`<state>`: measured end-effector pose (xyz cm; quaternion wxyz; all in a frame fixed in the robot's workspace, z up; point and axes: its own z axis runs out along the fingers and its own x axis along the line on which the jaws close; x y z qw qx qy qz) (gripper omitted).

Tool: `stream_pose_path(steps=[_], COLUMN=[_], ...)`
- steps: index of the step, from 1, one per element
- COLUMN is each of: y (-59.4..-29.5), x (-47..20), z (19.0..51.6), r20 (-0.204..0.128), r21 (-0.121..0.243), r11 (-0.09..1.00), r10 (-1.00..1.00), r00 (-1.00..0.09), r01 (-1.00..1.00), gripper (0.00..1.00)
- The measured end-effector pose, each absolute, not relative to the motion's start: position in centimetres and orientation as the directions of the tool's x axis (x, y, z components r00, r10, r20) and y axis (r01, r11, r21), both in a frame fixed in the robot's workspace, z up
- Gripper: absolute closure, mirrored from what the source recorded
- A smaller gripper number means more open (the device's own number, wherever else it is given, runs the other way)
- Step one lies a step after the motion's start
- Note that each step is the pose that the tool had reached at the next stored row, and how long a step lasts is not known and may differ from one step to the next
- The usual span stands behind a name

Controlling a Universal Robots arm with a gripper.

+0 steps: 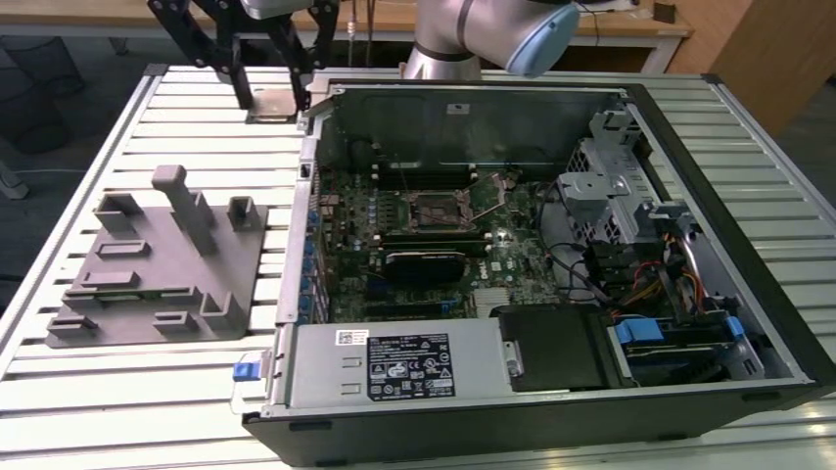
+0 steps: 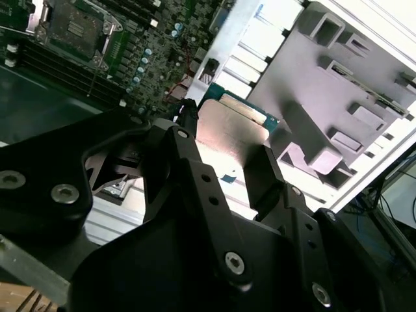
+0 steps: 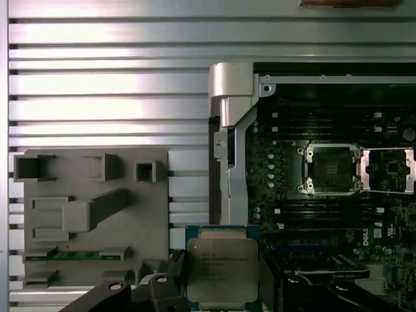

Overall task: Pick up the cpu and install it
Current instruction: 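Pick up the cpu and move it towards the insertion slot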

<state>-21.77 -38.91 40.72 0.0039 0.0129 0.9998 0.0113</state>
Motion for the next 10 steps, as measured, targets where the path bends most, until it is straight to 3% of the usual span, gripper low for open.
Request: stream_pose_path(steps=[10], y=[-38.6], x=[-19.6], z=[40.7], r20=[-0.008], r21=[0.023], r11=[0.999], r10=[0.026], r00=[-1.000], r01=[0.026], gripper=[0.47])
